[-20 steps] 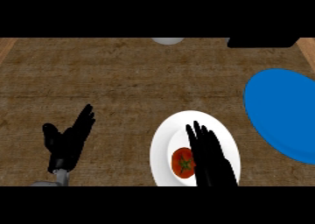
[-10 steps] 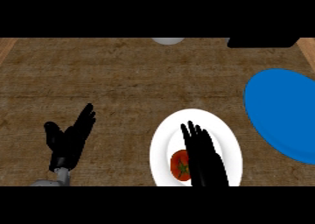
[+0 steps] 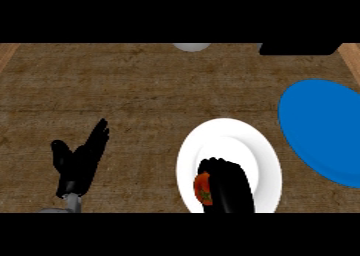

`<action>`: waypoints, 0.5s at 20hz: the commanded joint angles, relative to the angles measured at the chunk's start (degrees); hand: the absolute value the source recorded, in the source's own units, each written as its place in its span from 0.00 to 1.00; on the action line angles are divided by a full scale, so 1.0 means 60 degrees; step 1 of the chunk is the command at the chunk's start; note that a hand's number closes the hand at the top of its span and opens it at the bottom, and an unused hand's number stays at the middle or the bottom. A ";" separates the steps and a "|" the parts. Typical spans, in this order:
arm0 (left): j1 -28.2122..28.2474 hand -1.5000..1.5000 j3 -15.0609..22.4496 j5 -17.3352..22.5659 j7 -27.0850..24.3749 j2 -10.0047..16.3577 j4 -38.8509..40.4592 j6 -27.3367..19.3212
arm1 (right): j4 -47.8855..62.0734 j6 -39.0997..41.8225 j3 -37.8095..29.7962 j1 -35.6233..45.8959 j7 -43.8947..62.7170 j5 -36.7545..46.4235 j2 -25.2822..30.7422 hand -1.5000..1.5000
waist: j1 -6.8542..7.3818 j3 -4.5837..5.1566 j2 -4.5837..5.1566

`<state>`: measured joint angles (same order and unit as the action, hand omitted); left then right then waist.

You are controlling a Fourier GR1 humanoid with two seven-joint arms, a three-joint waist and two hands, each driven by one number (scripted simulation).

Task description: Pick the tomato from the plate and place it in the plate

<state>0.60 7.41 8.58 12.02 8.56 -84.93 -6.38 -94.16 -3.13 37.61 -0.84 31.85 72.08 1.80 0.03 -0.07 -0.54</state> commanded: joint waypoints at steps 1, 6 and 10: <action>0.0354 0.50 -0.0466 0.0446 0.0016 0.0376 0.0251 0.0729 | 0.0026 -0.0226 -0.0071 -0.0243 -0.0166 0.0268 0.0320 1.00 | -0.0001 0.0012 0.0084; -0.0295 0.50 -0.0404 0.0295 0.0365 0.0334 0.0399 0.0503 | 0.0515 0.0250 0.0170 0.1524 0.4435 -0.1239 -0.0289 1.00 | 0.0157 0.0015 0.0134; -0.0474 0.50 -0.0089 0.0017 0.0564 -0.0029 0.0460 0.0207 | 0.1539 -0.1403 0.0857 0.3289 0.6345 -0.1322 -0.0295 1.00 | 0.0275 0.0007 0.0141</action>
<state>-0.61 6.80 8.71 12.65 8.55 -83.84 -4.98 -89.02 -5.30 40.54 10.09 58.32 66.00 0.51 1.03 -0.22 -0.13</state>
